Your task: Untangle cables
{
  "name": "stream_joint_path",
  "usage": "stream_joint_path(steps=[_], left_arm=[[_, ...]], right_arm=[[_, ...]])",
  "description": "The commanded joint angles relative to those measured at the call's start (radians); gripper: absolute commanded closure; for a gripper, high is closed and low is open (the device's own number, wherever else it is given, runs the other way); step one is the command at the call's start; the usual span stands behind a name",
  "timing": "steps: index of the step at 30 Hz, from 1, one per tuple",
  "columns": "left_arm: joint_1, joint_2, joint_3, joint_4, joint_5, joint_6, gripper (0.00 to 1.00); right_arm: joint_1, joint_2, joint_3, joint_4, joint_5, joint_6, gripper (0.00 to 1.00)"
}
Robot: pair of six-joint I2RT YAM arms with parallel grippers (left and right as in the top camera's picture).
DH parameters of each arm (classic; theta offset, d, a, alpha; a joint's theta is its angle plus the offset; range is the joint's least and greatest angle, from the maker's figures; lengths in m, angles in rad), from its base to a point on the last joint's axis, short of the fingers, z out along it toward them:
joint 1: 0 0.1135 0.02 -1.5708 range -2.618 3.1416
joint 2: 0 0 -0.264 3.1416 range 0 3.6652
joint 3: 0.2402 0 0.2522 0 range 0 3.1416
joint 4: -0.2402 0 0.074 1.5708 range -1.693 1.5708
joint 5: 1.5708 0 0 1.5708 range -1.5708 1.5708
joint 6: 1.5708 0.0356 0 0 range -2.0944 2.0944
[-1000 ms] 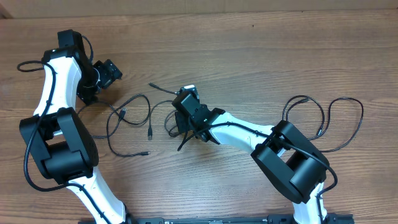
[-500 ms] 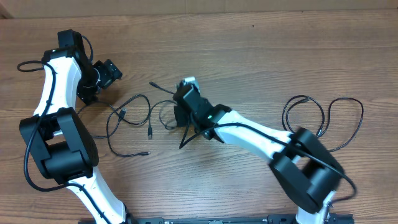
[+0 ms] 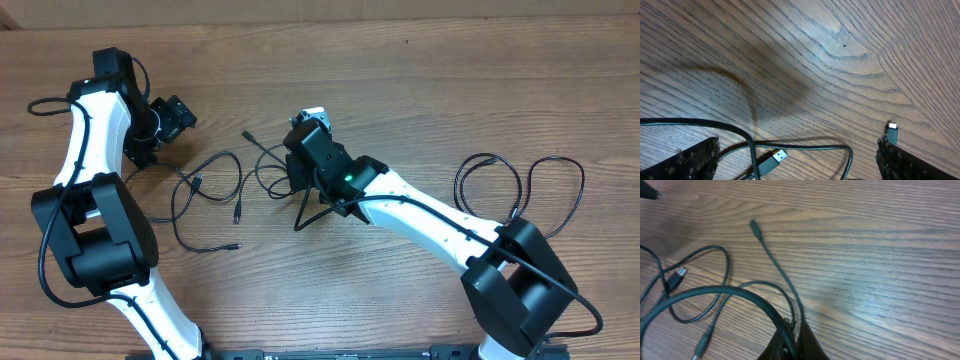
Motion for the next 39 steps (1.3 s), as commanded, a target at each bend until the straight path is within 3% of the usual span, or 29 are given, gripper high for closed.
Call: stream_joint_path(steps=[1,7,12,13,14,15,16,18,26,29,33,39], left_arm=[[-0.002,-0.016,0.014,-0.002,-0.011,-0.014,0.0],[-0.002,-0.016,0.014,-0.002,-0.011,-0.014,0.01],[-0.002,-0.016,0.014,-0.002,-0.011,-0.014,0.01],[-0.002,-0.016,0.014,-0.002,-0.011,-0.014,0.0],[-0.002,-0.016,0.014,-0.002,-0.011,-0.014,0.0],[-0.002,-0.016,0.014,-0.002,-0.011,-0.014,0.0],[-0.002,-0.016,0.014,-0.002,-0.011,-0.014,0.0],[-0.002,-0.016,0.014,-0.002,-0.011,-0.014,0.01],[-0.002,-0.016,0.014,-0.002,-0.011,-0.014,0.01],[-0.002,-0.016,0.014,-0.002,-0.011,-0.014,0.0],[-0.002,-0.016,0.014,-0.002,-0.011,-0.014,0.0],[-0.002,-0.016,0.014,-0.002,-0.011,-0.014,0.0]], right_arm=[[-0.02,0.006,-0.013,-0.017,0.042,0.0,0.96],[-0.092,0.006,-0.013,-0.11,0.082,0.0,0.94],[-0.159,0.006,-0.014,-0.214,-0.016,0.0,0.78],[-0.171,0.006,-0.014,-0.232,-0.035,0.0,0.71],[-0.182,0.006,-0.014,-0.247,-0.047,0.0,0.56],[-0.192,0.006,-0.014,-0.256,-0.055,0.0,0.32],[-0.204,0.006,-0.012,-0.259,-0.068,-0.001,0.16],[-0.228,0.005,0.023,-0.296,-0.129,-0.005,0.02],[-0.294,0.005,0.366,-0.7,-0.292,-0.007,0.0],[-0.296,0.005,0.455,-0.819,-0.344,-0.122,0.0],[-0.303,0.005,0.493,-0.87,-0.587,-0.293,0.0],[-0.325,0.006,0.487,-0.771,-0.718,-0.212,0.0]])
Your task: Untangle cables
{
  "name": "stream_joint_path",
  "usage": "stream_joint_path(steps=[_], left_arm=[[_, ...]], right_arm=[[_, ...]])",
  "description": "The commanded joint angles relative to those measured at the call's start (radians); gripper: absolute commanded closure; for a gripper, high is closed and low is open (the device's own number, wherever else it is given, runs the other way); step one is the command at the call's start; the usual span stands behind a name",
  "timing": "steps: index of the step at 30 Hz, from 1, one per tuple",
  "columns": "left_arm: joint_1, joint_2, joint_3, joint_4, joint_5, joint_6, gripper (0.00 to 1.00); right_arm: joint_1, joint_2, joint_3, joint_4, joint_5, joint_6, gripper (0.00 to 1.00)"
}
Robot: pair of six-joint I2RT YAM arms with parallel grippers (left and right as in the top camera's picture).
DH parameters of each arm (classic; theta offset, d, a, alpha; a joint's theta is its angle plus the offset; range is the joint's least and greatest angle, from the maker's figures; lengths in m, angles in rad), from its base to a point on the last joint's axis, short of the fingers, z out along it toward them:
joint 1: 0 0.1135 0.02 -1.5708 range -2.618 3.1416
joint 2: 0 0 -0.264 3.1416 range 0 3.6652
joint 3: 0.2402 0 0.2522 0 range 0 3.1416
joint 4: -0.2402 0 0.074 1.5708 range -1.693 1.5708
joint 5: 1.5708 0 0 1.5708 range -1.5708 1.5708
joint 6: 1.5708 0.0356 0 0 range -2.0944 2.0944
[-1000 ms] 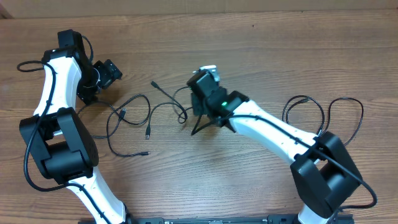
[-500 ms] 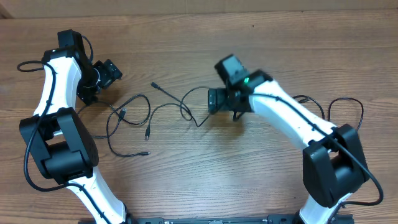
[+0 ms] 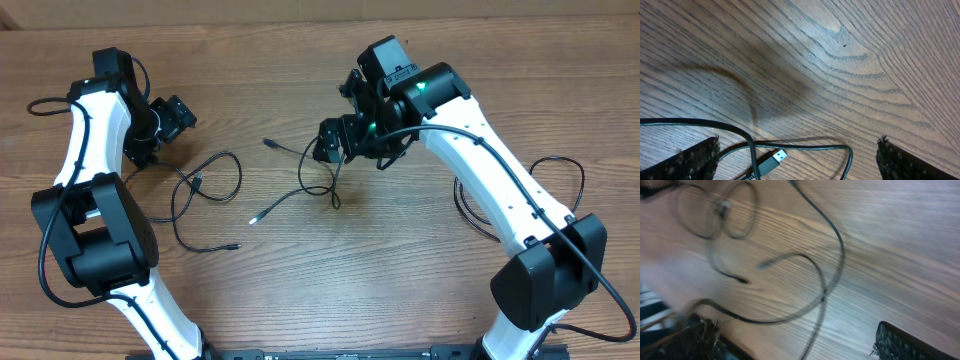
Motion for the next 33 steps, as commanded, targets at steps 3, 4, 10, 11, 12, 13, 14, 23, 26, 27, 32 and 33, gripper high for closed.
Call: stream_joint_path(steps=[3,4,10,11,12,13,14,23,26,27,32,33], left_arm=[[-0.002,-0.016,0.014,-0.002,-0.011,-0.014,0.0],[-0.002,-0.016,0.014,-0.002,-0.011,-0.014,0.0],[-0.002,-0.016,0.014,-0.002,-0.011,-0.014,0.01],[-0.002,-0.016,0.014,-0.002,-0.011,-0.014,0.0],[-0.002,-0.016,0.014,-0.002,-0.011,-0.014,0.0],[-0.002,-0.016,0.014,-0.002,-0.011,-0.014,0.0],[-0.002,-0.016,0.014,-0.002,-0.011,-0.014,0.0],[-0.002,-0.016,0.014,-0.002,-0.011,-0.014,0.01],[-0.002,-0.016,0.014,-0.002,-0.011,-0.014,0.01],[-0.002,-0.016,0.014,-0.002,-0.011,-0.014,0.0],[-0.002,-0.016,0.014,-0.002,-0.011,-0.014,0.0],[-0.002,-0.016,0.014,-0.002,-0.011,-0.014,0.0]], right_arm=[[-0.018,-0.014,0.012,0.126,-0.051,0.115,0.0],[-0.018,-0.014,0.011,0.149,-0.011,0.161,0.0],[-0.015,-0.014,0.01,0.2,0.045,0.203,0.0],[-0.011,-0.014,0.01,0.196,0.023,0.171,0.0],[-0.007,-0.014,0.01,0.188,0.015,0.153,0.0],[-0.002,-0.014,0.01,0.175,0.023,0.153,0.0],[0.003,-0.014,0.009,0.163,0.035,0.153,0.0],[0.091,-0.013,-0.089,0.151,0.176,0.102,0.02],[0.118,-0.013,-0.147,0.177,0.193,0.11,0.07],[0.126,-0.013,-0.165,0.19,0.194,0.117,0.11],[0.177,-0.013,-0.267,0.304,0.297,0.154,0.17],[0.185,-0.013,-0.285,0.33,0.315,0.154,0.18]])
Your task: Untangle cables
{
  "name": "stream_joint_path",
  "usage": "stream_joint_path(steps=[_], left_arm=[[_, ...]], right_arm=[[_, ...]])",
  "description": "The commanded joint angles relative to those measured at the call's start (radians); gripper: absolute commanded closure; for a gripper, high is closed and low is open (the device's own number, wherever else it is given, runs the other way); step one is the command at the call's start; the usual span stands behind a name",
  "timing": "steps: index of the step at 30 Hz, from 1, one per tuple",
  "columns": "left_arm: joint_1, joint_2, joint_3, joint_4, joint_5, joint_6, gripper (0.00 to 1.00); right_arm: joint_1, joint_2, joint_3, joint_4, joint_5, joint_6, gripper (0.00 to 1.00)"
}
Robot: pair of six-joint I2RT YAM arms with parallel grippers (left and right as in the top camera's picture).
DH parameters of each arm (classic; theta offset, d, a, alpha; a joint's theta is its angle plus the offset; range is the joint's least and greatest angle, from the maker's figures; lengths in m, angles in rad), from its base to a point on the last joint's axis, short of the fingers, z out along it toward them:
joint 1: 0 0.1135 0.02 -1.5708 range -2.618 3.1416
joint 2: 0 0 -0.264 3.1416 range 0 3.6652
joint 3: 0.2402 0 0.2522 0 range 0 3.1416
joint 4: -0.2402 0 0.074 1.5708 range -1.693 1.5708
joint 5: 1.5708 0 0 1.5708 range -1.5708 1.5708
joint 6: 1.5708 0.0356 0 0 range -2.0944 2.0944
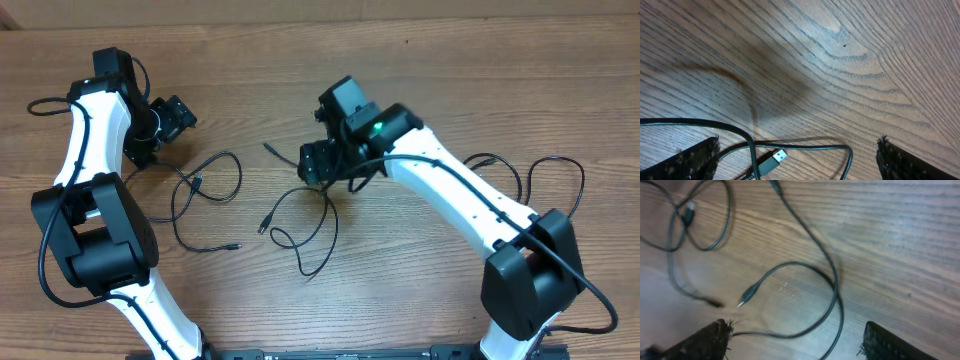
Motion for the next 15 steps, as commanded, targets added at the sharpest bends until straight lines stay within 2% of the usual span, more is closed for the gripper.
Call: stream_joint_path(steps=[1,8,15], left_arm=[[-0.002,-0.016,0.014,-0.002,-0.011,-0.014,0.0],[-0.002,-0.016,0.014,-0.002,-0.011,-0.014,0.0],[-0.002,-0.016,0.014,-0.002,-0.011,-0.014,0.0]], right_arm=[[0.035,-0.013,-0.056,0.05,0.108,0.011,0.18],[0.056,-0.011,-0.167,0.163,0.144,-0.072,0.32],[0.056,0.045,-0.204,0.182,0.184,-0.098,0.34]])
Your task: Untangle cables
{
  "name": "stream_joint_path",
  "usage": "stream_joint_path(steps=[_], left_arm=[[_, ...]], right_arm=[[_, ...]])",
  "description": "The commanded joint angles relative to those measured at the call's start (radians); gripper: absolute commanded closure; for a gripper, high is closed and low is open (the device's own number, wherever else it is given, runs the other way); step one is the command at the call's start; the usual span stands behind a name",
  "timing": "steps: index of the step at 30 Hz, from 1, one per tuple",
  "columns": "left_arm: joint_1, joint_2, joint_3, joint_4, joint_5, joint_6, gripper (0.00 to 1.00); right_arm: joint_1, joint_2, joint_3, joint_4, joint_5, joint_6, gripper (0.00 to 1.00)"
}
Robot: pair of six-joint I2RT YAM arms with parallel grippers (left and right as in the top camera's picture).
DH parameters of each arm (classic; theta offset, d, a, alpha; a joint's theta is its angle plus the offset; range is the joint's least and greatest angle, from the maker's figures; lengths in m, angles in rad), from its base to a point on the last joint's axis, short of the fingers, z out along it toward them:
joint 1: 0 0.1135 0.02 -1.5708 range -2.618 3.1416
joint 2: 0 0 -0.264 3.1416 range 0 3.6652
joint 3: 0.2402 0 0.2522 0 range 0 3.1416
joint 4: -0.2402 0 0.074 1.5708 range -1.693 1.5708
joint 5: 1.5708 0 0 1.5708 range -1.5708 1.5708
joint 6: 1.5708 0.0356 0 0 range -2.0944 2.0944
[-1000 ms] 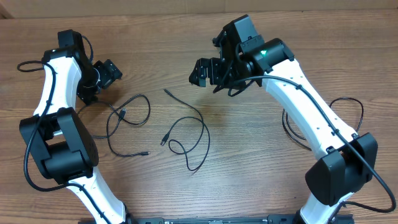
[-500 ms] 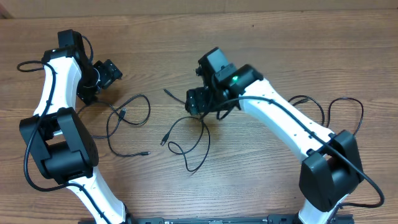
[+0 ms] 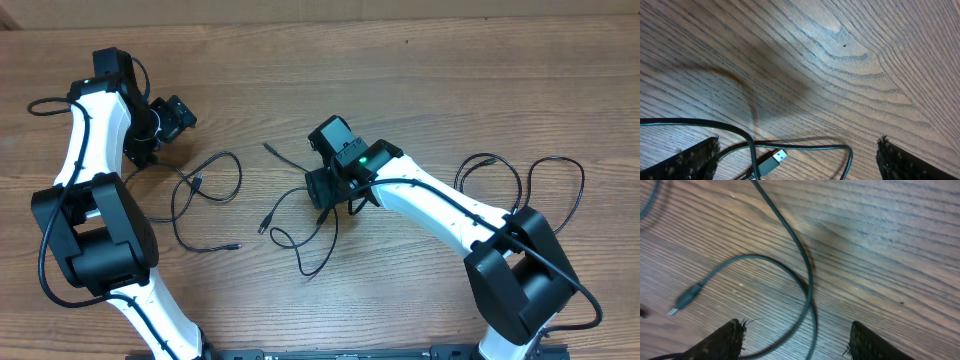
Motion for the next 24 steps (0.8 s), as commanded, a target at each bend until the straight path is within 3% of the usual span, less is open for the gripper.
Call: stream_joint_path(steps=[1,7,19,24], left_arm=[[-0.002,-0.016,0.014,-0.002,-0.011,-0.014,0.01],[-0.002,-0.016,0.014,-0.002,-0.011,-0.014,0.0],[-0.002,-0.016,0.014,-0.002,-0.011,-0.014,0.0],[-0.002,-0.016,0.014,-0.002,-0.011,-0.014,0.0]], right_arm=[[-0.001,0.05,-0.006,0.011,0.027,-0.031,0.34],[-0.001,0.072,0.001,0.014,0.019,-0.05,0.45],[0.0,0.073,0.001,0.047,-0.01,-0.137,0.47],[0.0,0.077,0.001,0.102,-0.003,-0.155,0.44]])
